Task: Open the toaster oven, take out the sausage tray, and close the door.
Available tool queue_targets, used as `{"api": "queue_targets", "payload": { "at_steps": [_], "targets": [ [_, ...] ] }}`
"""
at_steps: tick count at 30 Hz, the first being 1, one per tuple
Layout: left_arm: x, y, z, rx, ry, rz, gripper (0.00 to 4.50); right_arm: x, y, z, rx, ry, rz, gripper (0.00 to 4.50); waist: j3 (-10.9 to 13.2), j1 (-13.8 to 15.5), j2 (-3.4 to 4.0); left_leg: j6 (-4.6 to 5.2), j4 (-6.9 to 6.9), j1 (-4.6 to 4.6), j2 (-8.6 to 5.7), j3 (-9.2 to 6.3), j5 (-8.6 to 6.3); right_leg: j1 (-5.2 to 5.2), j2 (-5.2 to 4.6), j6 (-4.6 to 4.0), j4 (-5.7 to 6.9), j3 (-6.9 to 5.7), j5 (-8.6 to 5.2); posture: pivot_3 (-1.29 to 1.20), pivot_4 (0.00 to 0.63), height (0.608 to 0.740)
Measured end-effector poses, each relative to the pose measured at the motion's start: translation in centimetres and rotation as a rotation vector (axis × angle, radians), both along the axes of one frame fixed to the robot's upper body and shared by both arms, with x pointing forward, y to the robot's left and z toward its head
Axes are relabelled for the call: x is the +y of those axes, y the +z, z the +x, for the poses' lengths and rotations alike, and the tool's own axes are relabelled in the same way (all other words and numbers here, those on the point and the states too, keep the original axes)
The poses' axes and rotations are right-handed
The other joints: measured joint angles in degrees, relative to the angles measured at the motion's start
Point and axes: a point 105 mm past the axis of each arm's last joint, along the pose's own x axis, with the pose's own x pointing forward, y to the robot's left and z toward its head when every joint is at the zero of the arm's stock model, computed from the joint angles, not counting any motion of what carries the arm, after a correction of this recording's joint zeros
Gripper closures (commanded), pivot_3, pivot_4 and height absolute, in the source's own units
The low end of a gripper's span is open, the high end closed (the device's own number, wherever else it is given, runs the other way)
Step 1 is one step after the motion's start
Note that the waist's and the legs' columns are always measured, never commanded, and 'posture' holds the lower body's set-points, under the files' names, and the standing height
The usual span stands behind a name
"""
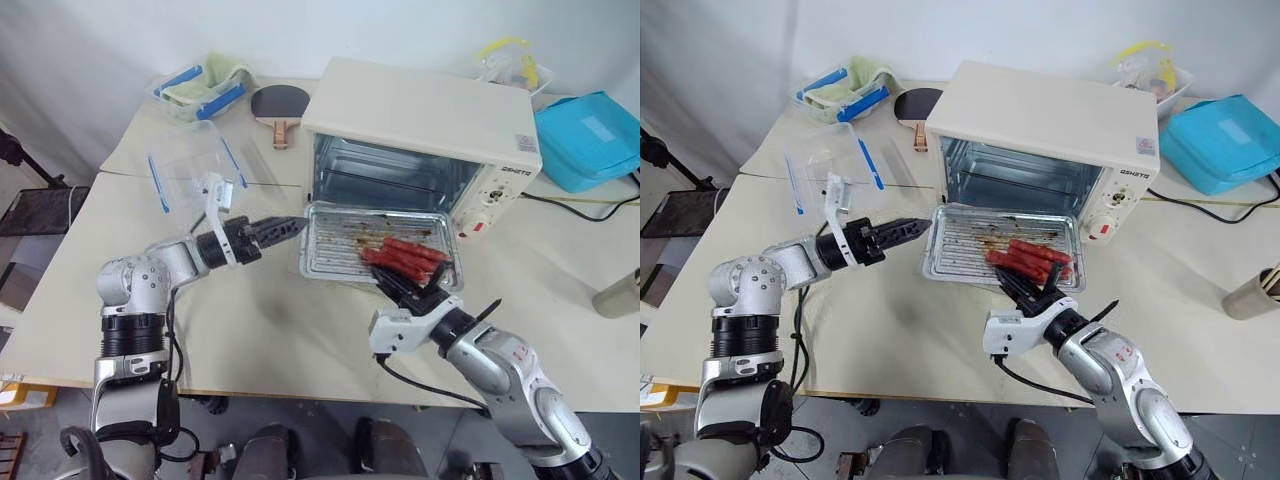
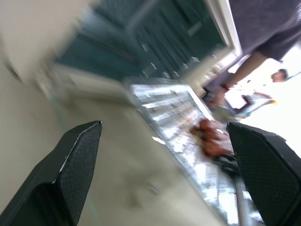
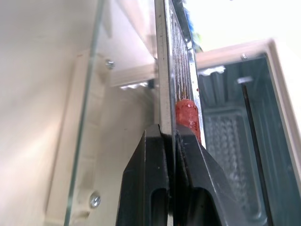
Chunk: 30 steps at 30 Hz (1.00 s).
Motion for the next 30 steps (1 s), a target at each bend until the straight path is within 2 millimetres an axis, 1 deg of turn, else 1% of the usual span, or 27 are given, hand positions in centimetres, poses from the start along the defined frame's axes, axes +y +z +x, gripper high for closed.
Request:
{"api": "queue_targets", "payload": {
  "at_steps": [3,6,9,12,15,21,22,27,30],
  "targets": [
    [-0.3,-0.4,-0.7,0.09,-0.036,-0.008,0.0,0.4,0.3,-0.2,-0.009,0.045,-0.012,4.38,0.0,-0.02,0.0,-0.05,0.0,0.02,0.01,-0.01,0.04,0.0,0.02,0.0,0.01,0.01,0.0,0.0,0.15,0.74],
    [-0.9,0.2,-0.8,0.128,-0.049,-0.064,0.0,1.0,1.1,-0.1,-0.04,0.09,-0.021,4.38,0.0,0.04,-0.01,-0.06,0.01,0.03,0.01,-0.04,0.09,0.05,0.02,0.0,0.01,0.01,0.0,0.0,0.15,0.74],
    [-1.1,1.0,-0.8,0.171,-0.058,-0.131,0.54,1.3,1.5,0.3,-0.056,0.129,-0.032,4.38,0.01,0.1,-0.01,-0.07,0.01,0.04,-0.01,-0.1,0.1,0.09,0.02,0.0,0.01,0.01,0.0,0.0,0.15,0.74],
    [-1.1,1.0,-0.7,0.241,-0.06,-0.186,1.44,1.6,1.6,0.4,-0.045,0.169,-0.038,4.38,0.01,0.0,-0.01,-0.07,-0.01,0.04,-0.02,-0.11,0.1,0.09,0.02,0.0,0.01,0.0,0.0,0.0,0.15,0.74],
    [-0.6,0.6,-0.8,0.301,-0.065,-0.215,2.39,1.6,1.7,0.4,-0.033,0.222,-0.062,4.38,0.01,-0.06,-0.02,-0.07,-0.03,0.06,-0.01,-0.11,0.1,0.09,0.02,0.0,0.01,0.01,0.0,0.0,0.15,0.74],
    [-0.2,0.3,-0.9,0.346,-0.068,-0.2,4.23,1.5,2.5,0.7,-0.046,0.278,-0.076,4.38,0.02,-0.01,-0.03,-0.08,-0.02,0.07,-0.01,-0.12,0.11,0.09,0.01,0.0,0.02,0.04,0.0,0.0,0.15,0.74],
    [-0.2,0.2,-0.9,0.361,-0.075,-0.21,4.48,1.5,2.5,0.7,-0.048,0.285,-0.078,4.38,0.02,0.0,-0.03,-0.08,-0.02,0.07,-0.03,-0.12,0.11,0.09,-0.01,0.0,0.03,0.05,0.0,0.0,0.15,0.74],
    [-0.2,-0.2,-1.0,0.419,-0.095,-0.256,4.48,1.5,2.5,0.8,-0.038,0.297,-0.075,4.38,0.02,-0.04,-0.03,-0.08,-0.02,0.07,-0.03,-0.14,0.11,0.09,-0.01,0.0,0.04,0.06,0.0,0.0,0.15,0.74],
    [0.0,-0.3,-1.1,0.45,-0.097,-0.281,4.5,1.5,2.5,0.8,-0.021,0.302,-0.044,3.68,0.02,-0.05,-0.03,-0.08,-0.02,0.08,-0.02,-0.14,0.11,0.09,-0.01,0.0,0.04,0.08,0.0,0.0,0.15,0.74]
  ]
}}
